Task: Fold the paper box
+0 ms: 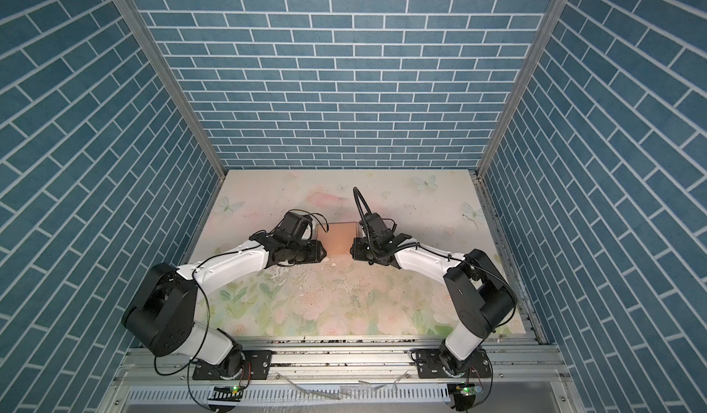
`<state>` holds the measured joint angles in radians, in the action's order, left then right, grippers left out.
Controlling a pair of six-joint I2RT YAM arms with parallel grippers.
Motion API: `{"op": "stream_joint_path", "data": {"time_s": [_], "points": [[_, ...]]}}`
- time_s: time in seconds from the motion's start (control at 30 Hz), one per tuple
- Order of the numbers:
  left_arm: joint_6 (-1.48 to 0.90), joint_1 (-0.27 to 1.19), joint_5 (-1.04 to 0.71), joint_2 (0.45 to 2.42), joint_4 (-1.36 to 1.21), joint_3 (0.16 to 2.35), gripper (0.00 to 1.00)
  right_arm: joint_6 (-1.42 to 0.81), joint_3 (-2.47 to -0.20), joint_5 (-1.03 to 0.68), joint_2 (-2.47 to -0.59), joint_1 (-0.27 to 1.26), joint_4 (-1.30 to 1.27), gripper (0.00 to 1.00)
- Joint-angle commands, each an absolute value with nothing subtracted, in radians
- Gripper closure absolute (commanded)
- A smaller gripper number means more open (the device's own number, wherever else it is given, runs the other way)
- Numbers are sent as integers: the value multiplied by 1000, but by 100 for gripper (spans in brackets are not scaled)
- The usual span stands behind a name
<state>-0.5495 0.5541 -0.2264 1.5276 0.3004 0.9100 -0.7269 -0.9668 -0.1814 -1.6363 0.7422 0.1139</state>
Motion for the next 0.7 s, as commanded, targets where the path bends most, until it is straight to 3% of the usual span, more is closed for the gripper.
{"op": "stream_joint_path", "data": {"time_s": [0.0,0.67], "points": [[-534,555,-233,1553,282,896,53,-703,-987,-178,-1654,751,138,69],[-517,555,-224,1618,266,890,52,-635,-997,-139,-1724,748,140,70]]}}
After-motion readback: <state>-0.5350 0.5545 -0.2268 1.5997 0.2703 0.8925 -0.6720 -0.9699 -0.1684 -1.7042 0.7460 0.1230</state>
